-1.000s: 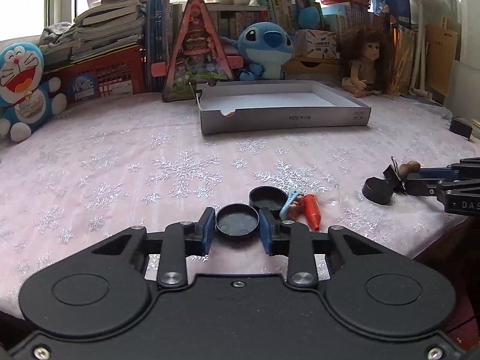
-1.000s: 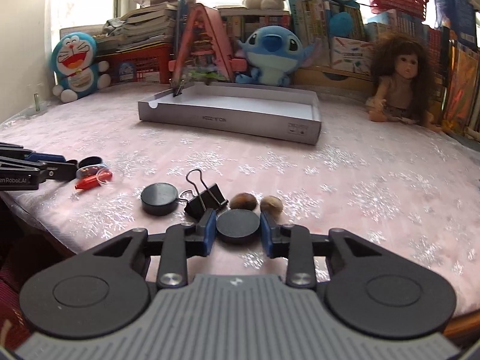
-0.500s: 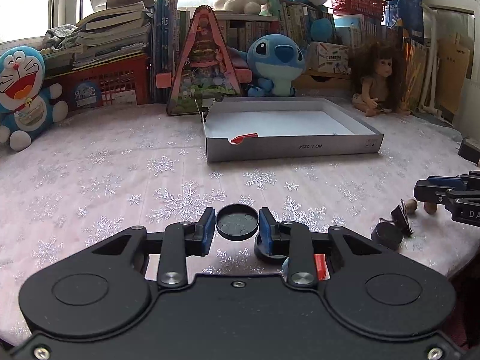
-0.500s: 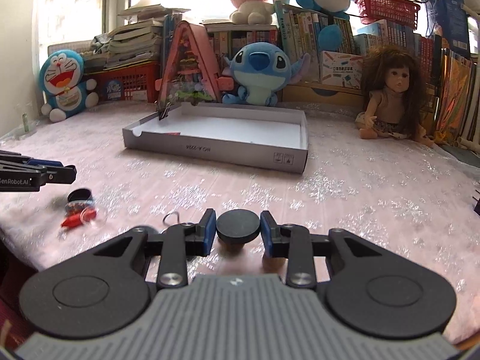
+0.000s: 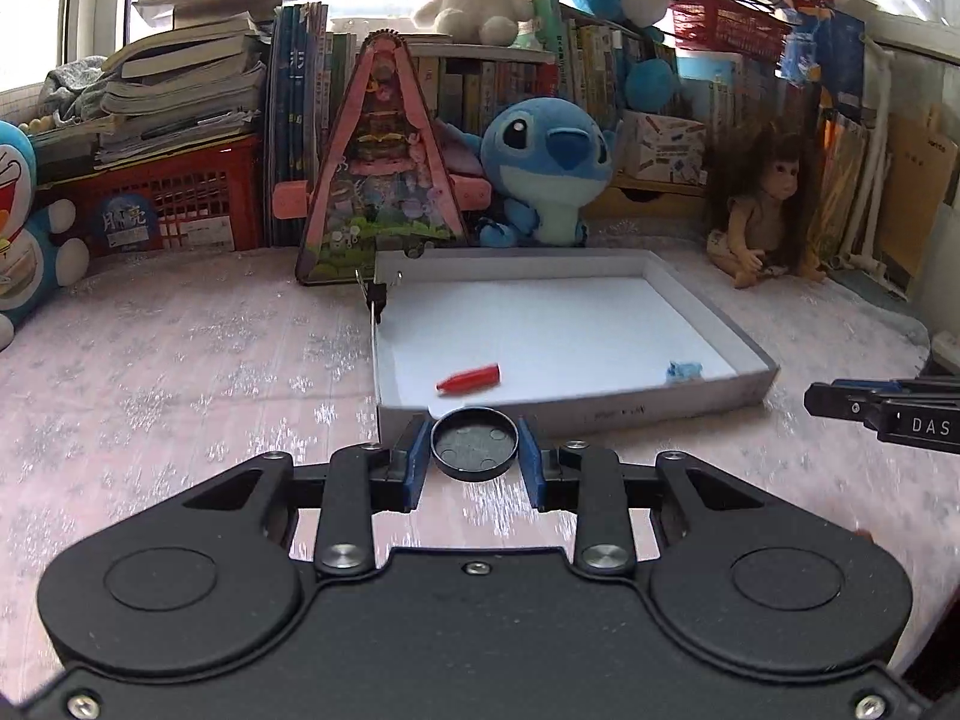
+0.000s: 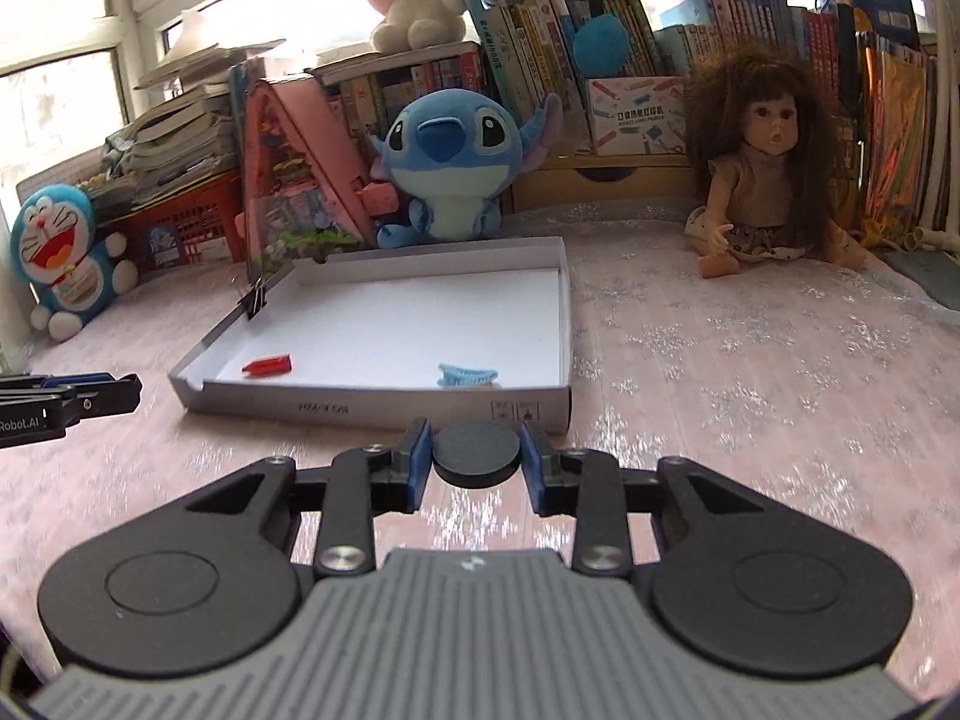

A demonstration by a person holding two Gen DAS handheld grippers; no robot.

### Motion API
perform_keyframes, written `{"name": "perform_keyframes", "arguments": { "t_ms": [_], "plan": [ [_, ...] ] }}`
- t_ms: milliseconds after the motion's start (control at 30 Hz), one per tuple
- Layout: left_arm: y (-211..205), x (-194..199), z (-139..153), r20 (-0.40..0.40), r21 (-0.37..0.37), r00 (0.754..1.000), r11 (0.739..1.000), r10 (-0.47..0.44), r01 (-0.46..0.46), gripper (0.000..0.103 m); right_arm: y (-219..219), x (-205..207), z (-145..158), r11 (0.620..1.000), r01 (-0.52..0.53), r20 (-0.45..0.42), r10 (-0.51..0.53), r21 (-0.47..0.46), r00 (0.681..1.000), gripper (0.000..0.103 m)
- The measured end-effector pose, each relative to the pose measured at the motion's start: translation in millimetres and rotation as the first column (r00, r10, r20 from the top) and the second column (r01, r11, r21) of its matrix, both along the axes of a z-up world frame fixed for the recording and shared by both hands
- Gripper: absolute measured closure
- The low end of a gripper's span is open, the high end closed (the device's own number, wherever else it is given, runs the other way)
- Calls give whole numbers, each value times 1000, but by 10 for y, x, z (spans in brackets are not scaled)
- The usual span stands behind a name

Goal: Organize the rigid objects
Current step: 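Carry the black lid and black disc with both tools into the tray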

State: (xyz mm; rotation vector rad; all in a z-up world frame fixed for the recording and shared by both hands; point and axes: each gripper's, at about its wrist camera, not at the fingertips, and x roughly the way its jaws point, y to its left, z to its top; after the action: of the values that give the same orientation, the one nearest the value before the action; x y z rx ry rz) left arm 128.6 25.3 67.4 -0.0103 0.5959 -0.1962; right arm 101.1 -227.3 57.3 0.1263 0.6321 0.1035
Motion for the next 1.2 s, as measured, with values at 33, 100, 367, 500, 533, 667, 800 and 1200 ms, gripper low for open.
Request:
{"name": "perform_keyframes", "arguments": {
  "t_ms": [33, 100, 367, 500, 533, 667, 800, 1200],
  "plan": [
    [3, 86, 25, -6, -7, 1000, 1000, 1, -1, 74, -21, 81, 20, 1000, 0, -7, 0, 15, 1000, 67],
    [20, 264, 76, -22, -29, 1000, 1000, 12, -12, 74, -43, 264, 49, 999, -1, -39, 2, 39, 999, 67],
    [-8, 1007, 78, -94, -83, 995, 996, 33, -41, 74, -39, 993, 30, 995, 18, -163, -2, 98, 987, 67],
    [-36, 1311, -66, -147, -82, 989, 996, 34, -46, 74, -14, 1276, -72, 996, 35, -218, -17, 83, 976, 67],
    [-47, 1376, -104, -157, -77, 987, 996, 37, -50, 74, -9, 1327, -104, 996, 42, -223, -24, 76, 975, 67],
    [-77, 1568, -255, -176, -57, 983, 996, 57, -68, 74, 12, 1469, -220, 996, 51, -243, -30, 79, 970, 66],
    [-127, 1660, -366, -184, -28, 981, 997, 63, -69, 74, 86, 1552, -295, 998, 38, -246, -24, 53, 969, 66],
    [-213, 1747, -549, -194, 21, 979, 998, 66, -64, 74, 225, 1644, -414, 1000, -2, -259, -1, -13, 966, 66]
  ]
}}
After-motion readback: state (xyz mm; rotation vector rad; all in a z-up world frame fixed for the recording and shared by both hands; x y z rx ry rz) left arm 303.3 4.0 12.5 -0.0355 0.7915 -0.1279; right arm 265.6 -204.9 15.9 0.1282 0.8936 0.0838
